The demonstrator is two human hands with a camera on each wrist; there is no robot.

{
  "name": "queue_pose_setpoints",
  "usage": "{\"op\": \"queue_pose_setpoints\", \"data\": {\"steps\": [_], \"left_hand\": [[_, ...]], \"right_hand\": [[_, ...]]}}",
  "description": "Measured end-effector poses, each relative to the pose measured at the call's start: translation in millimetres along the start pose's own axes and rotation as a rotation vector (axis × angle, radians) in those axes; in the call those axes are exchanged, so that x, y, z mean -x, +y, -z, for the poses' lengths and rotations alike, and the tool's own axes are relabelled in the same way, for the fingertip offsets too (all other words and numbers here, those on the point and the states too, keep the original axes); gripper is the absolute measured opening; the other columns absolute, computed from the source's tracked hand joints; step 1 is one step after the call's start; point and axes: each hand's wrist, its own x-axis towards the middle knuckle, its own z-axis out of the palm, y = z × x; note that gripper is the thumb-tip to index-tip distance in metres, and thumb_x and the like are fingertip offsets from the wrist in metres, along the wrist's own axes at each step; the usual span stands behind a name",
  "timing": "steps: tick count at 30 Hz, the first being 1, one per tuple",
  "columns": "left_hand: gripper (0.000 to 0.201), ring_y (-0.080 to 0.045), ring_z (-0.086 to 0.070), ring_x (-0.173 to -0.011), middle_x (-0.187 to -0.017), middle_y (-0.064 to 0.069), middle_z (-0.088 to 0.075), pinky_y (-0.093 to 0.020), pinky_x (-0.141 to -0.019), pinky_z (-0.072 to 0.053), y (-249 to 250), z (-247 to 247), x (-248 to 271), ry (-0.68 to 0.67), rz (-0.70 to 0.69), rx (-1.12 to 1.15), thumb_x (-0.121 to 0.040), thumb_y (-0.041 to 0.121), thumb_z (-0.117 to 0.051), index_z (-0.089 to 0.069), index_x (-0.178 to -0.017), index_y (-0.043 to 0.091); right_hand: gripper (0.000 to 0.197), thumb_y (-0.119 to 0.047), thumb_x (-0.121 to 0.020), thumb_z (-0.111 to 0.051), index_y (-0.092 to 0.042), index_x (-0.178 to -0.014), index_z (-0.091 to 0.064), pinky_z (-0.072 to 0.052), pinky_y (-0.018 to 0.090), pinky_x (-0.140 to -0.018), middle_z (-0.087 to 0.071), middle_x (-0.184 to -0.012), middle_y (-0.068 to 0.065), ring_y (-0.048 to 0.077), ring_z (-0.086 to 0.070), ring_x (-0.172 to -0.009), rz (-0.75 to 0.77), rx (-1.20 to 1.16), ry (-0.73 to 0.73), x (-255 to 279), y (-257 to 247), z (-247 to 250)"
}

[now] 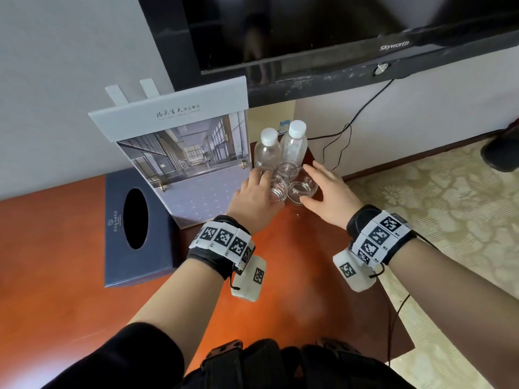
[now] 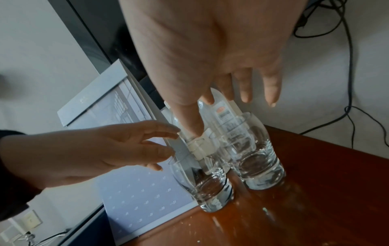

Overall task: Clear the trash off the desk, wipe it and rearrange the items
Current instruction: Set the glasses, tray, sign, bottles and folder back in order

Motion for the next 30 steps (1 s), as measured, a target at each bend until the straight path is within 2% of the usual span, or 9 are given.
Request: {"op": "queue_pose_setpoints", "data": {"steps": [3, 7, 11, 15, 18, 22, 26, 30], "left_hand": [[0.072, -0.028, -0.028, -0.137, -0.152, -0.008, -0.019, -0.045, -0.109, -0.032, -2, -6, -8, -0.006, 0.006, -0.022, -0.090, 0.040, -0.054, -0.020, -0.148, 0.015], [0.073, -0.026, -0.025, -0.136, -0.150, -0.005, -0.026, -0.042, -0.108, -0.032, -5, -13, -15, 0.009, -0.009, -0.082, -0.090, 0.041, -0.053, -0.019, -0.148, 0.015], [0.071, -0.026, -0.028, -0.132, -0.147, -0.005, -0.029, -0.040, -0.106, -0.033, -7, -17, -20, 0.023, -0.025, -0.120, -0.090, 0.040, -0.054, -0.021, -0.148, 0.015], [0.069, -0.027, -0.031, -0.129, -0.143, -0.008, -0.030, -0.039, -0.104, -0.034, -5, -20, -23, 0.026, -0.053, -0.224, -0.090, 0.041, -0.052, -0.023, -0.146, 0.013], [0.069, -0.028, -0.031, -0.127, -0.142, -0.008, -0.028, -0.039, -0.103, -0.035, -5, -21, -24, 0.017, -0.054, -0.231, -0.088, 0.039, -0.053, -0.024, -0.145, 0.013], [0.074, -0.031, -0.032, -0.126, -0.141, -0.012, -0.027, -0.041, -0.102, -0.036, -2, -25, -24, -0.039, -0.062, -0.242, -0.086, 0.037, -0.056, -0.019, -0.146, 0.012], [0.081, -0.033, -0.036, -0.124, -0.139, -0.013, -0.029, -0.042, -0.098, -0.041, -8, -30, -23, -0.120, -0.059, -0.162, -0.083, 0.035, -0.061, -0.016, -0.147, 0.014], [0.083, -0.037, -0.043, -0.119, -0.137, -0.012, -0.030, -0.048, -0.095, -0.046, -13, -35, -23, -0.151, -0.046, -0.035, -0.077, 0.029, -0.067, -0.020, -0.144, 0.016]], "right_hand": [[0.074, -0.037, -0.091, -0.058, -0.028, -0.151, -0.015, -0.024, 0.044, -0.112, -0.005, -0.160, -0.002, 0.022, -0.013, -0.145, -0.016, 0.027, -0.062, -10, 2, -6], [0.078, -0.037, -0.090, -0.059, -0.029, -0.151, -0.012, -0.021, 0.046, -0.114, -0.002, -0.160, 0.000, 0.022, -0.009, -0.146, -0.044, 0.041, -0.109, -23, 5, -14], [0.075, -0.035, -0.088, -0.061, -0.026, -0.150, -0.020, -0.026, 0.042, -0.113, -0.012, -0.157, 0.001, 0.025, -0.017, -0.142, -0.051, 0.017, -0.067, -34, 8, -22], [0.068, -0.029, -0.085, -0.065, -0.021, -0.143, -0.031, -0.034, 0.039, -0.106, -0.028, -0.145, 0.002, 0.027, -0.027, -0.134, -0.045, -0.019, 0.016, -39, 6, -28], [0.069, -0.027, -0.082, -0.068, -0.023, -0.141, -0.033, -0.037, 0.039, -0.102, -0.029, -0.141, 0.002, 0.028, -0.027, -0.130, -0.066, -0.025, 0.025, -42, 6, -33], [0.073, -0.024, -0.080, -0.069, -0.029, -0.141, -0.031, -0.038, 0.036, -0.099, -0.026, -0.140, 0.001, 0.029, -0.028, -0.128, -0.083, 0.010, -0.036, -44, 7, -39], [0.074, -0.023, -0.078, -0.071, -0.031, -0.140, -0.031, -0.039, 0.037, -0.097, -0.026, -0.139, 0.001, 0.030, -0.031, -0.126, -0.093, 0.050, -0.046, -43, 7, -42], [0.073, -0.024, -0.077, -0.071, -0.031, -0.139, -0.033, -0.040, 0.038, -0.097, -0.027, -0.139, 0.002, 0.031, -0.032, -0.125, -0.101, 0.053, -0.044, -44, 7, -42]]}}
